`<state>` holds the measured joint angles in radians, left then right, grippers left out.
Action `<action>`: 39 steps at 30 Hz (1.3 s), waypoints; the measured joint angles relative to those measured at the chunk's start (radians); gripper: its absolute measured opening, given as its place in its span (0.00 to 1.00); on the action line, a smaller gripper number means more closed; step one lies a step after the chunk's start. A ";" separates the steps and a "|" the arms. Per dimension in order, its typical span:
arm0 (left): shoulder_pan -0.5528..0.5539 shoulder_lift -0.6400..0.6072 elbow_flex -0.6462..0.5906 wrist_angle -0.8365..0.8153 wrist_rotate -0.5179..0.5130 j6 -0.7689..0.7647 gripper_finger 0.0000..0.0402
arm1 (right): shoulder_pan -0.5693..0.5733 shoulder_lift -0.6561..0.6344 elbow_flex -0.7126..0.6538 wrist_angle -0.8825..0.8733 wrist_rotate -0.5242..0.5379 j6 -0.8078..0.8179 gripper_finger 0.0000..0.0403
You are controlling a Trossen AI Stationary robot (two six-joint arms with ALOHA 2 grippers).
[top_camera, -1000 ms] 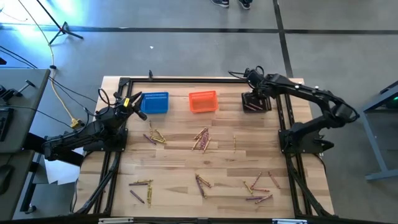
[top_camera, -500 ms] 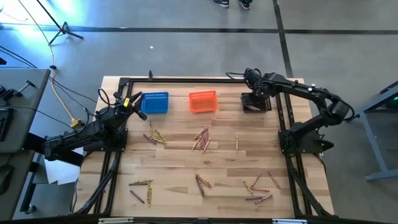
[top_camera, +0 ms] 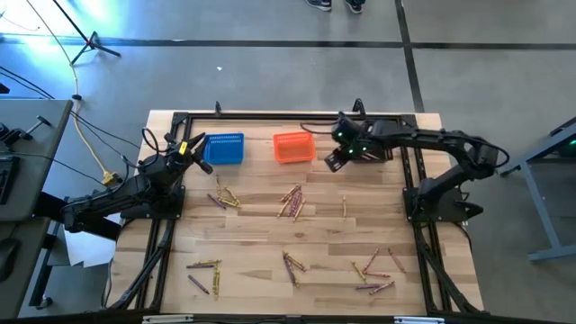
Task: Sort crayons
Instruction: Put the yellow crayon into the orange bin
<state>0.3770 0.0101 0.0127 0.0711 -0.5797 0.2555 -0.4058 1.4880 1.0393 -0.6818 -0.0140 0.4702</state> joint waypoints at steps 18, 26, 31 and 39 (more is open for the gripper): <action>0.000 0.000 0.000 0.000 0.000 0.000 0.15 | 0.243 0.246 0.000 0.336 -0.037 0.125 0.18; 0.000 0.000 0.000 0.000 0.000 0.000 0.15 | 0.326 0.301 0.000 0.422 -0.039 0.511 0.18; 0.000 0.000 0.000 0.000 0.000 -0.001 0.15 | 0.380 0.301 0.007 0.420 0.046 0.612 0.18; 0.000 0.000 0.000 0.000 0.000 -0.001 0.15 | 0.424 0.303 0.079 0.395 0.131 0.664 0.18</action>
<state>0.3769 0.0101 0.0128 0.0713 -0.5797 0.2550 0.0185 1.7908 1.1181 -0.2865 0.1172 1.1341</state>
